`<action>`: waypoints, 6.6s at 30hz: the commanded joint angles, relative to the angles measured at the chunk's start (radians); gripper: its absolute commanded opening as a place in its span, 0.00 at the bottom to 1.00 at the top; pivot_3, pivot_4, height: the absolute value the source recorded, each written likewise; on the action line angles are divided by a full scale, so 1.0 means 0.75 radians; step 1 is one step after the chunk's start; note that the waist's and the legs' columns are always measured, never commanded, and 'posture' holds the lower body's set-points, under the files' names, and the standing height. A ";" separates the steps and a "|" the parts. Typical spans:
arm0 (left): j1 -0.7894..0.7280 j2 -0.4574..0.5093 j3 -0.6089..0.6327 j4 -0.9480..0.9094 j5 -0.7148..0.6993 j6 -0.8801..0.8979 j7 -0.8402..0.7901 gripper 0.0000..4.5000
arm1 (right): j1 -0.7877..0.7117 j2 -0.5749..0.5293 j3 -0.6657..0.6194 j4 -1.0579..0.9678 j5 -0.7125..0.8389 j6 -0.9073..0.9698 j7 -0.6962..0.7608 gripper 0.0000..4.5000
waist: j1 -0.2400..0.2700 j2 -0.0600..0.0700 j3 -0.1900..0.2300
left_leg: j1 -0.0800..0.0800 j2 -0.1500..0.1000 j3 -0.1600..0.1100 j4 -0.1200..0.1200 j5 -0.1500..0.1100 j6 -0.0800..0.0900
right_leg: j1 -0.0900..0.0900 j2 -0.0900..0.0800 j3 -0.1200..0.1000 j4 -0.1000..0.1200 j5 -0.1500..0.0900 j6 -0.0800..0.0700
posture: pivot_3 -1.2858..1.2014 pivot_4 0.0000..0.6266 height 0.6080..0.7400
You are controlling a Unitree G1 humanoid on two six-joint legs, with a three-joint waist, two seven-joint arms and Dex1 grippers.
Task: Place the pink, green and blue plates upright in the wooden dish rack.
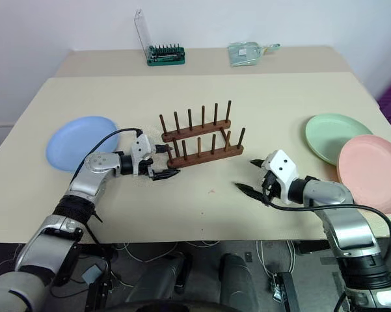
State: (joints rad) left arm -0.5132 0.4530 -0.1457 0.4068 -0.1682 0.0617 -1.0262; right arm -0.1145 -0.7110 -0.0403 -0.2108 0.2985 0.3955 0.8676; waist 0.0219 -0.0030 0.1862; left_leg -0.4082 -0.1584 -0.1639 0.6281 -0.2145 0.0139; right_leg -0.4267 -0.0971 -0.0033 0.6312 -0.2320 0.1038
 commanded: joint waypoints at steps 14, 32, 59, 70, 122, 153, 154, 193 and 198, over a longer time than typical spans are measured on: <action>0.382 0.050 0.006 -0.787 -0.030 0.584 0.346 0.15 | -0.220 0.163 0.200 0.144 -0.186 -0.041 -0.159 0.07 | -0.008 0.001 -0.001 | 0.001 0.000 0.000 0.000 0.000 -0.001 | 0.000 0.000 0.000 0.001 0.000 -0.001 | 0.52 0.24 1.00; 0.100 -0.141 -0.085 -0.324 0.131 0.370 0.508 0.15 | -0.375 0.306 0.222 0.368 -0.333 -0.060 -0.370 0.07 | -0.010 0.003 -0.003 | 0.002 0.000 0.000 0.002 0.002 -0.003 | 0.001 0.001 0.000 0.002 0.002 -0.002 | 0.52 0.24 1.00; 0.122 -0.184 0.029 -0.373 0.069 0.297 0.512 0.15 | -0.417 0.261 0.131 0.406 -0.267 -0.144 -0.289 0.07 | -0.017 0.004 -0.006 | 0.002 -0.001 0.000 0.000 0.003 -0.003 | 0.000 0.001 0.001 0.002 0.004 0.000 | 0.52 0.24 1.00; 0.326 -0.019 0.077 -0.819 -0.160 0.436 0.307 0.66 | -0.355 -0.173 -0.156 0.232 -0.155 0.029 -0.108 1.00 | -0.002 0.006 -0.004 | 0.000 -0.001 0.000 0.001 0.001 -0.002 | 0.001 0.000 0.000 -0.001 0.003 0.000 | 0.52 0.24 1.00; 0.103 -0.238 -0.065 -0.602 -0.135 0.211 0.226 0.89 | -0.693 0.122 -0.420 -0.212 0.495 0.590 -0.355 0.01 | 0.001 0.006 -0.003 | -0.001 0.003 0.004 0.001 0.001 0.000 | 0.000 0.001 0.002 -0.002 0.004 0.001 | 0.52 0.24 1.00; 0.336 -0.134 0.073 -0.984 -0.230 0.366 0.429 0.89 | -1.185 0.578 -0.699 0.630 1.115 0.774 -0.965 0.31 | -0.019 0.009 -0.004 | -0.001 0.000 0.003 -0.002 0.000 0.002 | -0.003 0.000 0.003 -0.001 0.004 0.000 | 0.52 0.24 1.00; 0.334 -0.133 0.072 -0.984 -0.231 0.366 0.430 0.89 | -1.187 0.573 -0.697 0.630 1.114 0.769 -0.969 0.41 | -0.019 0.009 -0.004 | -0.001 0.000 0.003 -0.002 0.000 0.002 | -0.003 0.000 0.003 -0.001 0.004 0.000 | 0.52 0.24 1.00; 0.334 -0.141 -0.081 -0.999 -0.210 0.360 0.389 0.89 | -0.724 -0.173 0.177 1.031 -0.514 -0.129 -0.390 0.01 | -0.013 0.010 -0.004 | -0.001 0.001 0.009 0.001 0.000 0.002 | -0.002 0.001 0.005 -0.001 0.004 0.000 | 0.52 0.24 1.00; 0.329 -0.139 -0.081 -0.989 -0.212 0.356 0.388 0.89 | -0.790 -0.158 0.105 0.955 -0.524 -0.279 -0.513 0.01 | -0.015 0.011 -0.004 | 0.000 0.001 0.009 0.000 0.000 0.001 | -0.002 0.001 0.005 -0.001 0.004 0.000 | 0.52 0.24 1.00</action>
State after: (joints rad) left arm -0.2643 0.3474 -0.2126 -0.2985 -0.3225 0.3394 -0.7355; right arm -0.6499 -0.8267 0.0956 0.5690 -0.0943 0.2431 0.5304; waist 0.0104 0.0049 0.1835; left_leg -0.4086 -0.1577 -0.1574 0.6281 -0.2146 0.0148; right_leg -0.4284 -0.0965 0.0006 0.6304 -0.2291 0.1040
